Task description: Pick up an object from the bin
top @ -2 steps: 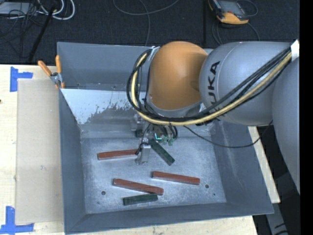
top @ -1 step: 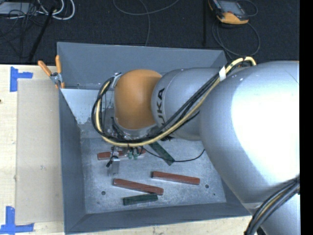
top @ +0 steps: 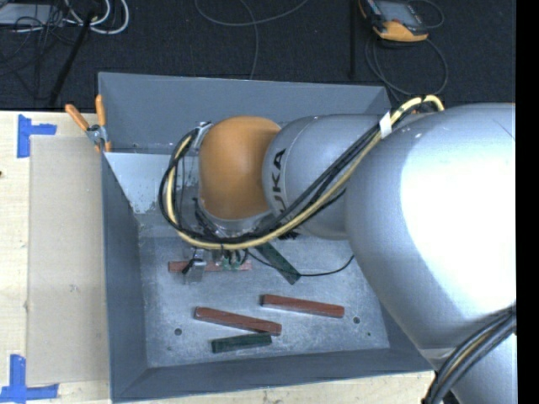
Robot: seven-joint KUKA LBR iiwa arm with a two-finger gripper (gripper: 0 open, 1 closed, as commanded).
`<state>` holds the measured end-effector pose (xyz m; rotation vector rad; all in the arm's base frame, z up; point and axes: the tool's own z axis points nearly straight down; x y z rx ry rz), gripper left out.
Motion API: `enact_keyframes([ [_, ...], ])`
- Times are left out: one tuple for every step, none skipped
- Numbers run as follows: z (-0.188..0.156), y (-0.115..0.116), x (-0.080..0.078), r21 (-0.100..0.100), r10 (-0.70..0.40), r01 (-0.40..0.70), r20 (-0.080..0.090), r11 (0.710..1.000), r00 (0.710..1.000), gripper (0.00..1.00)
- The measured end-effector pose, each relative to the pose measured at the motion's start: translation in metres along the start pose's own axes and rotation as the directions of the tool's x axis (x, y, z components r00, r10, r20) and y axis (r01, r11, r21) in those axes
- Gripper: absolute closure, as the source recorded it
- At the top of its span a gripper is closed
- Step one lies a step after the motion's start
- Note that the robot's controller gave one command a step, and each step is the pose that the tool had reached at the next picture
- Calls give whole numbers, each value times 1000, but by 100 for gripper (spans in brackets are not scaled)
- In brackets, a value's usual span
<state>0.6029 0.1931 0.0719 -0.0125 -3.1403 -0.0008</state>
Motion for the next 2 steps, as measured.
enact_keyframes([
  [-125,-22,7,0,-44,44,9,999,999,100],
  [-167,-25,3,0,-142,142,7,990,990,100],
])
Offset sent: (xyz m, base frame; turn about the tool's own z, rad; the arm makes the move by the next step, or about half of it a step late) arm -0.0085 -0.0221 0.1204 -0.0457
